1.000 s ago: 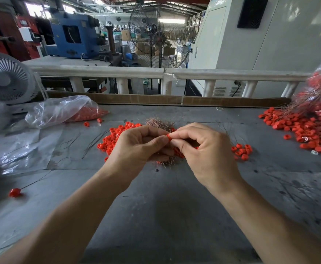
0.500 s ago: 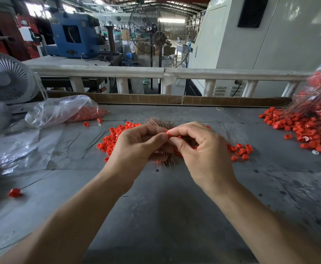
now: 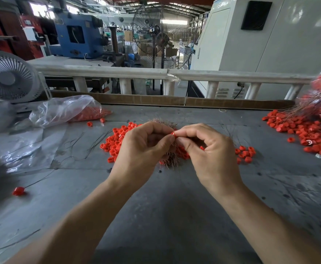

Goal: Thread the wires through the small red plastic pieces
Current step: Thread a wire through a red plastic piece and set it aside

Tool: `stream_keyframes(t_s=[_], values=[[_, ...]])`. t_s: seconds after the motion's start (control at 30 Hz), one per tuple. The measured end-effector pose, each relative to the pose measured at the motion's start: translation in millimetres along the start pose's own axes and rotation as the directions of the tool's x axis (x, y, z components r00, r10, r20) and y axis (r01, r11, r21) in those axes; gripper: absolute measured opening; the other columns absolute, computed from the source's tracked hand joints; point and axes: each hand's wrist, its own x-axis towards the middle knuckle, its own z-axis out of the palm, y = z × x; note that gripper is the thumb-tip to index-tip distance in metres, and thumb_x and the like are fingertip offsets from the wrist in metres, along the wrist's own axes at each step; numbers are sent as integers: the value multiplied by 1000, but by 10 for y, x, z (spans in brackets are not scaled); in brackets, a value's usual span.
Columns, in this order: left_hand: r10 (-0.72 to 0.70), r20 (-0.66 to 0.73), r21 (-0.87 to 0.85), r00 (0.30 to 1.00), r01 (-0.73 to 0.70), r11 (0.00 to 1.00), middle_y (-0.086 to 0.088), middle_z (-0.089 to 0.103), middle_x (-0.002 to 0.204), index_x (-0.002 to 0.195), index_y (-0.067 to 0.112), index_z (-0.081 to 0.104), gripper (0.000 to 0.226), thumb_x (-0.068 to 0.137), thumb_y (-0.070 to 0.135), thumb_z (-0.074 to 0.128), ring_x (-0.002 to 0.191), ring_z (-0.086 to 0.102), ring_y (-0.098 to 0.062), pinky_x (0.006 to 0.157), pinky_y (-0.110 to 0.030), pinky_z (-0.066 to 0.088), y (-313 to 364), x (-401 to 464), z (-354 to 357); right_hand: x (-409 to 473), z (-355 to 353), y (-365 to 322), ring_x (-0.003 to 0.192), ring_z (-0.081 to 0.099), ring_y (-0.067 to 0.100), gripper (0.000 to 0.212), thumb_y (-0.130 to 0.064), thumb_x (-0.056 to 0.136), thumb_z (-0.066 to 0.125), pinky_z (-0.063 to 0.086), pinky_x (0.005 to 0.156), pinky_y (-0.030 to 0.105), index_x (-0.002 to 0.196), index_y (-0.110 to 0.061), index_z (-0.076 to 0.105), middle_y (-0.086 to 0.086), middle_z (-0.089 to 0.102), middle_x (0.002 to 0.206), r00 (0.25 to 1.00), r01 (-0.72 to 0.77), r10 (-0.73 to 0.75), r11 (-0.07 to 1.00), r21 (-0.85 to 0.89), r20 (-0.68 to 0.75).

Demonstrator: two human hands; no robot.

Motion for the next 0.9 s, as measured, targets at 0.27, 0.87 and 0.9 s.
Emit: stream_keyframes(t_s=[0.27, 0.87, 0.9], values=[[-233, 55, -280, 971, 239, 930, -12, 74, 89, 100, 5, 71, 16, 91, 18, 68, 82, 70, -21, 72, -30, 60, 64, -16, 47, -21, 50, -27, 92, 63, 14, 15, -8, 87, 79, 53, 79, 32, 100, -13, 73, -4, 65, 98, 992, 129, -126, 964, -232, 30], [-437, 127, -450, 890, 445, 774, -14, 70, 90, 111, -2, 68, 21, 100, 10, 57, 81, 68, -22, 77, -34, 59, 81, -2, 56, -1, 76, -31, 88, 59, 23, 10, -21, 89, 63, 50, 77, 37, 89, -14, 70, -4, 65, 91, 973, 219, -227, 853, -474, 42], [-442, 125, -442, 888, 449, 776, -14, 70, 90, 110, -2, 69, 20, 100, 10, 56, 81, 69, -22, 77, -34, 59, 81, 0, 51, 6, 70, -20, 87, 59, 23, 7, -19, 89, 66, 50, 76, 38, 87, -13, 70, -4, 65, 90, 973, 219, -228, 856, -469, 38]])
